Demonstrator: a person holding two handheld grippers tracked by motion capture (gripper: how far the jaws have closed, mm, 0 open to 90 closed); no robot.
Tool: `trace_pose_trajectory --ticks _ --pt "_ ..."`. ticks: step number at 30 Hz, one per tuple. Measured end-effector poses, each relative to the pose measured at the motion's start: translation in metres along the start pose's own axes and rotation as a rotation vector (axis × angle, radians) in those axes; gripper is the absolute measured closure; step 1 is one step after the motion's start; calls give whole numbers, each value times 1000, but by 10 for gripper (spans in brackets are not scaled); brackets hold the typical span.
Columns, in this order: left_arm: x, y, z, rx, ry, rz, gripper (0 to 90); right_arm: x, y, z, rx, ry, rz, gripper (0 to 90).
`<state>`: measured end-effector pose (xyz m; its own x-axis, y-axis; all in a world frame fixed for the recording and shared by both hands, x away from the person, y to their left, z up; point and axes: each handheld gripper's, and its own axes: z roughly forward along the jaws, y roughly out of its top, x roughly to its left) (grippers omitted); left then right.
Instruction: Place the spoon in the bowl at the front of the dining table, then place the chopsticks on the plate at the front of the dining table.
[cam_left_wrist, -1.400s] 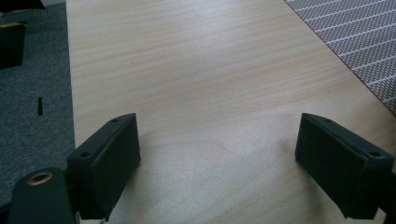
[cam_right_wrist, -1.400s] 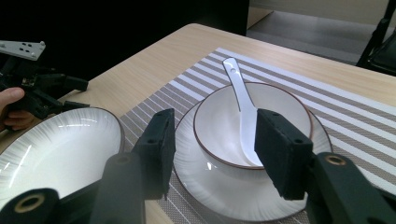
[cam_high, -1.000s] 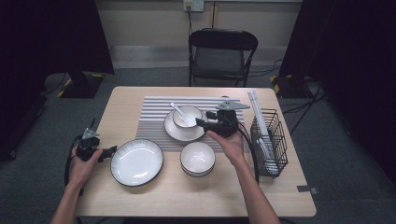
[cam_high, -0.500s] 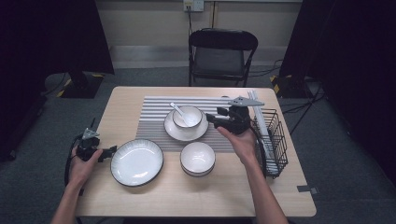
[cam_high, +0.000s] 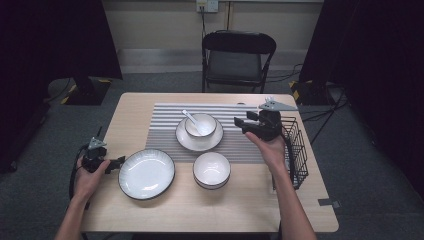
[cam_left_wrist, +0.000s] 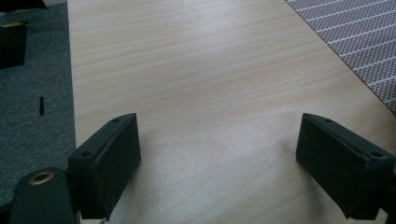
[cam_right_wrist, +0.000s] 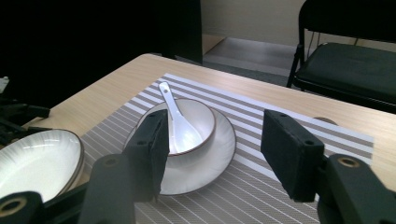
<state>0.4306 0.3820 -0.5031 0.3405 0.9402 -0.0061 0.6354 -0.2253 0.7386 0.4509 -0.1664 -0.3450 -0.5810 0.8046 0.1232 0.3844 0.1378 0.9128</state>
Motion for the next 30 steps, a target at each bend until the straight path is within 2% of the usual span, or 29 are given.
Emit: trace_pose_trajectory --ticks 5,12,17,20,30 --pt "0 0 0 0 0 0 132 -11 2 -5 20 -25 22 427" --pt "0 0 0 0 0 0 132 -24 5 -14 8 -63 39 426" --pt "0 0 0 0 -4 0 129 -34 3 -19 10 -66 59 427" --pt "0 0 1 -2 -2 0 129 -39 2 -19 29 -83 48 426" --pt "1 1 1 1 -8 0 124 -63 2 -22 18 -104 81 414"
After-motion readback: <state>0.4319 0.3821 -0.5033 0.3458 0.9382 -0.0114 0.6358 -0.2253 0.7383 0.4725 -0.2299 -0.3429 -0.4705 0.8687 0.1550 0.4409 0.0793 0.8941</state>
